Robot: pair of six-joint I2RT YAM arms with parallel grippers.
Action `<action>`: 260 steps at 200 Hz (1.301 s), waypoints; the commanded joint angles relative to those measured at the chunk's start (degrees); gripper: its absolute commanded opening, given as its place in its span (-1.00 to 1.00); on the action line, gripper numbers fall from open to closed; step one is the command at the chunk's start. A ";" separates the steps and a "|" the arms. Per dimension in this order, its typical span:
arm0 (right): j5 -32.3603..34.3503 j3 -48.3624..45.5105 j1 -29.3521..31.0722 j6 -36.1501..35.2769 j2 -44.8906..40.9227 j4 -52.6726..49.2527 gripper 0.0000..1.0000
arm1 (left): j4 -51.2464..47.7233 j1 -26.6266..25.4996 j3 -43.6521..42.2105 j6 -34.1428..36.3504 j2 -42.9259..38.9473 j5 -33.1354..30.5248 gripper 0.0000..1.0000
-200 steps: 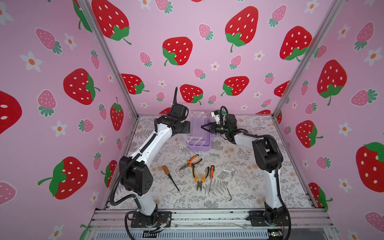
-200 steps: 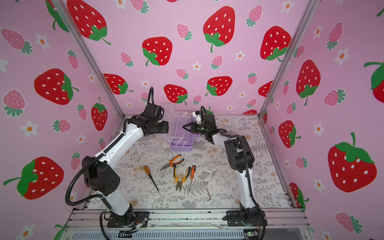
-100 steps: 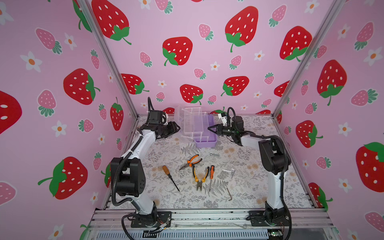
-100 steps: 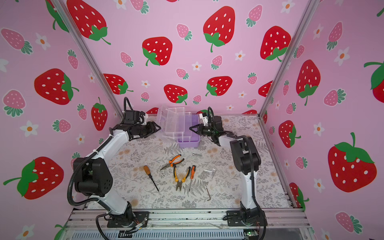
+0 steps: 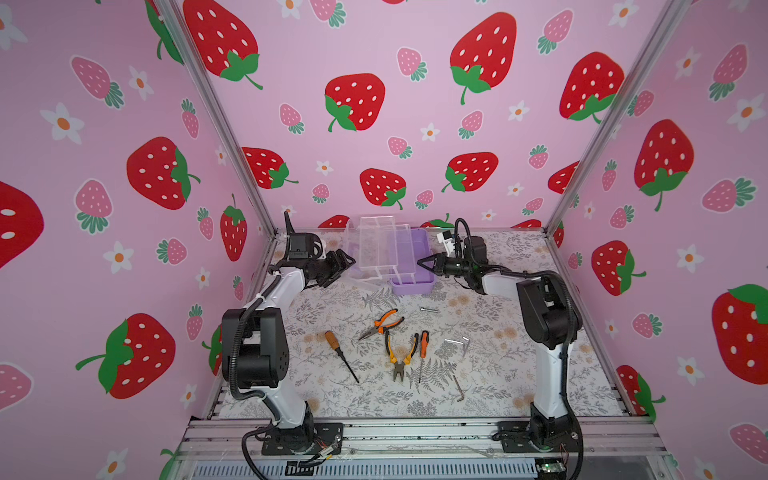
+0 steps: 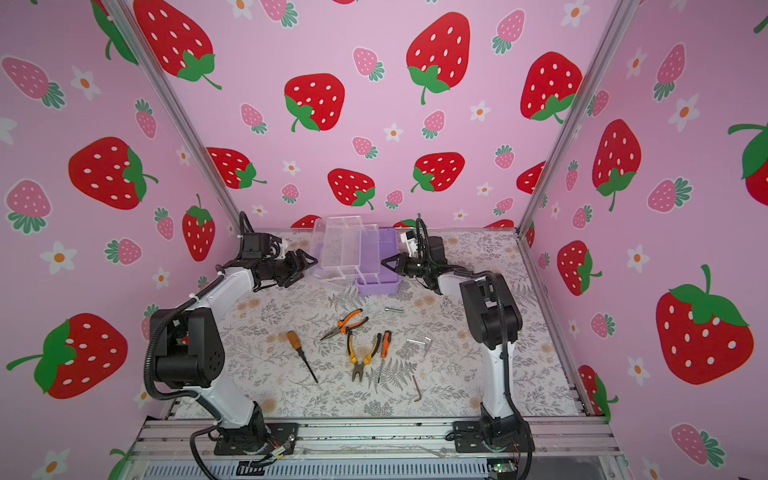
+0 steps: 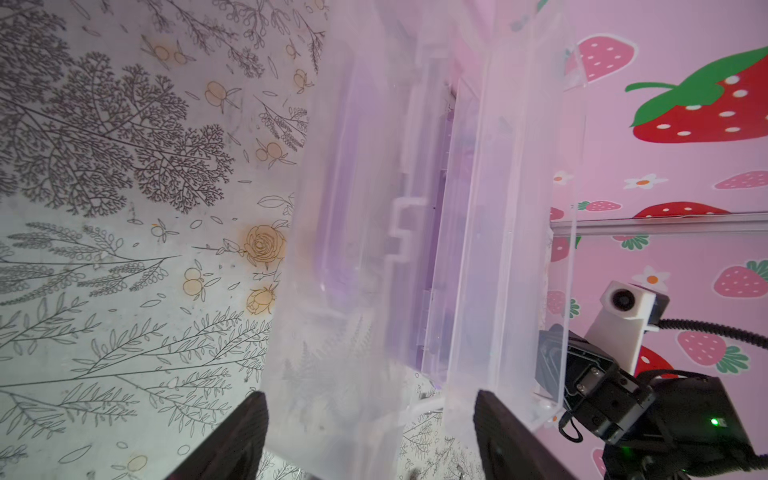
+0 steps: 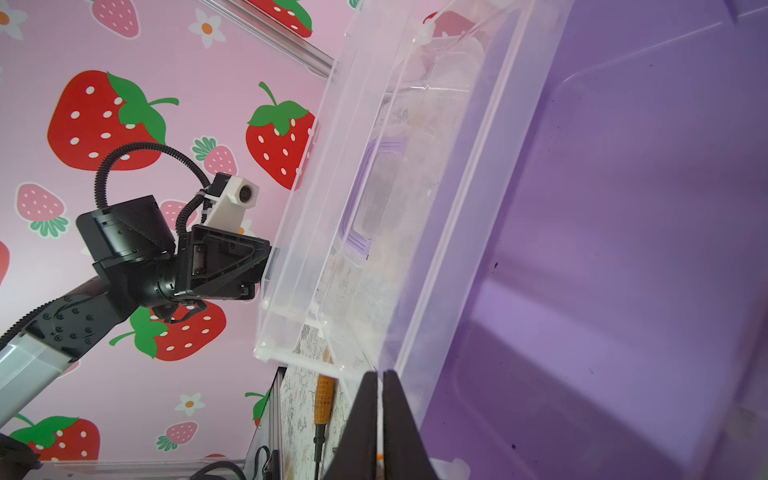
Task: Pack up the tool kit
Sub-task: 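Swing the clear lid fully open with both grippers, laying it back, then release the lid and lower both grippers toward the orange-handled pliers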
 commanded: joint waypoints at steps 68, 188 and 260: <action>3.17 -2.70 -0.33 -5.50 -4.46 -3.43 -0.81 | -1.88 0.11 -0.98 -2.02 -3.12 -4.50 0.64; 41.96 -14.04 16.14 -36.52 -24.17 -30.96 -0.58 | -16.42 -26.82 -10.74 6.29 -15.94 -33.49 -0.20; 46.17 -11.64 25.37 -44.94 -15.80 -28.75 -0.39 | -7.71 -32.28 -24.64 -3.84 -21.71 -30.89 -0.36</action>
